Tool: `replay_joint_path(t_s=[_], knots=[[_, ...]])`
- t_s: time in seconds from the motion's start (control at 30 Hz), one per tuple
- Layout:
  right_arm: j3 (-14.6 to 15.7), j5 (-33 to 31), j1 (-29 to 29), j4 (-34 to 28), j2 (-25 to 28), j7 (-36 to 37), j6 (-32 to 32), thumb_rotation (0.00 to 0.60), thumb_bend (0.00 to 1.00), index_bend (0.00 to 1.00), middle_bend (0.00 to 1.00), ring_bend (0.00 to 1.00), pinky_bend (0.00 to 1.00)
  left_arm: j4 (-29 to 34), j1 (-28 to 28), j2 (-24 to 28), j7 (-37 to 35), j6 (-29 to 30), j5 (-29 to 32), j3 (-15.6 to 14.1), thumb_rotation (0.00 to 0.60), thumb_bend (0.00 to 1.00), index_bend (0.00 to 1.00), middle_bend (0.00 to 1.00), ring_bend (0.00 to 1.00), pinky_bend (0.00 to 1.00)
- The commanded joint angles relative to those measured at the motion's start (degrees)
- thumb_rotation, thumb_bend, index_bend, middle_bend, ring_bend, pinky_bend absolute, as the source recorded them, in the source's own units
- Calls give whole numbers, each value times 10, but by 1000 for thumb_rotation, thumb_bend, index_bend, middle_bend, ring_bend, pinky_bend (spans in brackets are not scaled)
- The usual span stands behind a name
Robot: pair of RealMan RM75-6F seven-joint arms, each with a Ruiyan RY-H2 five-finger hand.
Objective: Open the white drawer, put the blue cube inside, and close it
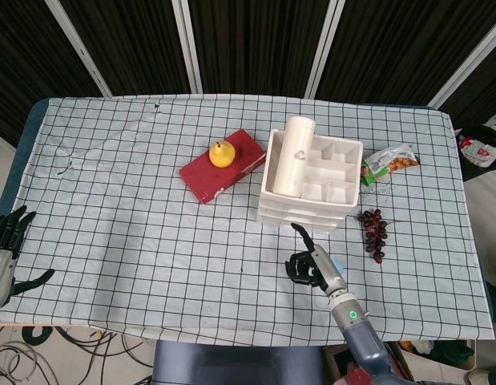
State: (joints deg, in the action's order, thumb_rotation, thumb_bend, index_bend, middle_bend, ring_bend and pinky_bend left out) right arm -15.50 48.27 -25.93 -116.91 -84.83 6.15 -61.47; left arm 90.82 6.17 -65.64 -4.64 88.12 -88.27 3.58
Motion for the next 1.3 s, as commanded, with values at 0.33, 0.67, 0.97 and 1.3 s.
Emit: replay_joint_path(t_s=[0.33, 0.67, 0.97, 1.3], knots=[[-47, -60, -22, 44, -76, 13, -40, 600, 483, 0, 734, 763, 770, 1, 1, 2, -8, -1, 4, 2, 600, 23, 0, 0, 0, 0], [-65, -83, -23, 67, -96, 29, -43, 600, 488, 0, 734, 763, 770, 1, 0, 3, -11, 1, 3, 2, 600, 23, 0, 0, 0, 0], [-82, -94, -18, 73, -103, 59, -30, 600, 489, 75, 734, 763, 770, 1, 0, 3, -11, -1, 3, 1, 600, 23, 0, 0, 0, 0], [-101, -105, -23, 76, -107, 74, -16, 600, 492, 133, 734, 763, 770, 1, 0, 2, -11, -1, 1, 0, 600, 24, 0, 0, 0, 0]])
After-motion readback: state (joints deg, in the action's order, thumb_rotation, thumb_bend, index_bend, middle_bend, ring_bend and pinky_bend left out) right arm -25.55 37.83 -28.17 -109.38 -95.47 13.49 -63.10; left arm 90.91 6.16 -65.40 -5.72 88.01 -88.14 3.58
